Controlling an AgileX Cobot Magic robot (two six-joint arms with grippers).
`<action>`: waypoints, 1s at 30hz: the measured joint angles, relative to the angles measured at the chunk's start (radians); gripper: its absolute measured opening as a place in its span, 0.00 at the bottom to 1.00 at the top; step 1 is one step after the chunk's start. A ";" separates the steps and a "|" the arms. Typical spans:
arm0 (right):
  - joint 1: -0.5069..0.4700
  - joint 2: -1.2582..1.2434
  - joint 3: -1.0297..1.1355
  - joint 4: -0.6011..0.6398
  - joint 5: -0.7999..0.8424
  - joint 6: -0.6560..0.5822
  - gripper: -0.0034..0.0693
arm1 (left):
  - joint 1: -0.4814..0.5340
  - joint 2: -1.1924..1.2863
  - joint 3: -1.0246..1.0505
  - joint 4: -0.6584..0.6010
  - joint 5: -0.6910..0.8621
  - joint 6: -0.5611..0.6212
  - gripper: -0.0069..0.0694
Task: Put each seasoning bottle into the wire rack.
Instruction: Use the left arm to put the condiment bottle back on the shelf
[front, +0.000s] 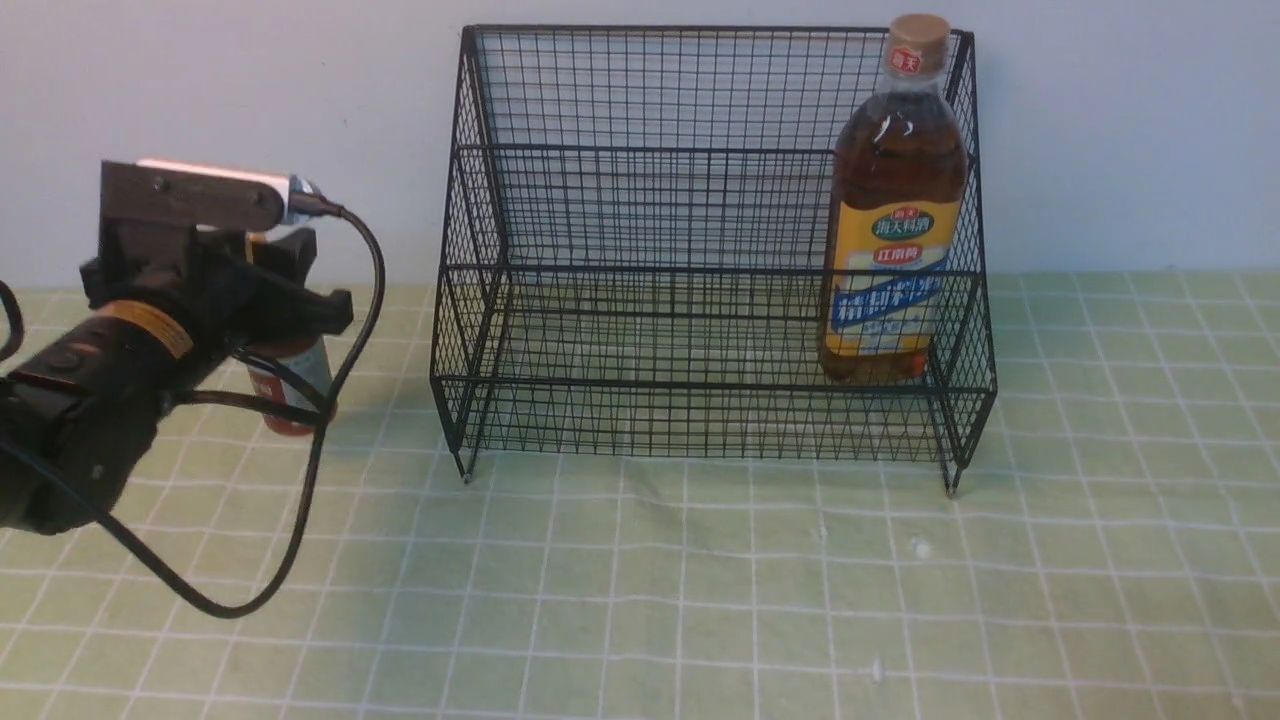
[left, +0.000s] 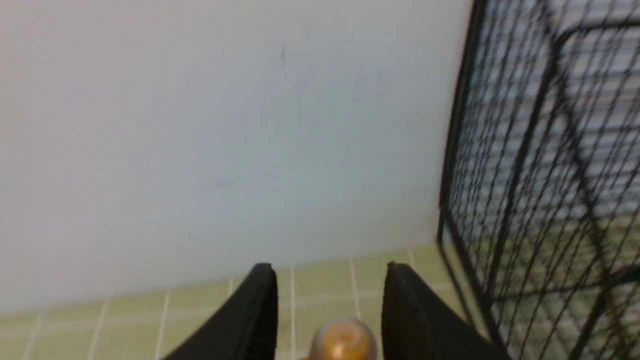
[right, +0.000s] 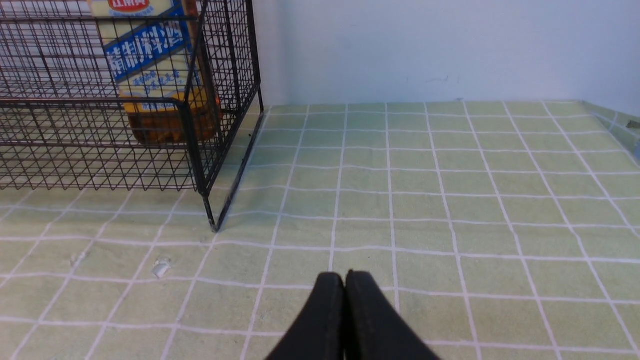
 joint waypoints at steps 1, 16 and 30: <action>0.000 0.000 0.000 0.000 0.000 0.000 0.03 | 0.000 -0.066 -0.005 0.027 -0.001 -0.015 0.42; 0.000 0.000 0.000 0.000 0.000 0.000 0.03 | -0.168 -0.202 -0.109 0.291 -0.015 -0.378 0.42; 0.000 0.000 0.000 0.000 0.000 0.000 0.03 | -0.226 0.052 -0.142 0.293 -0.155 -0.374 0.42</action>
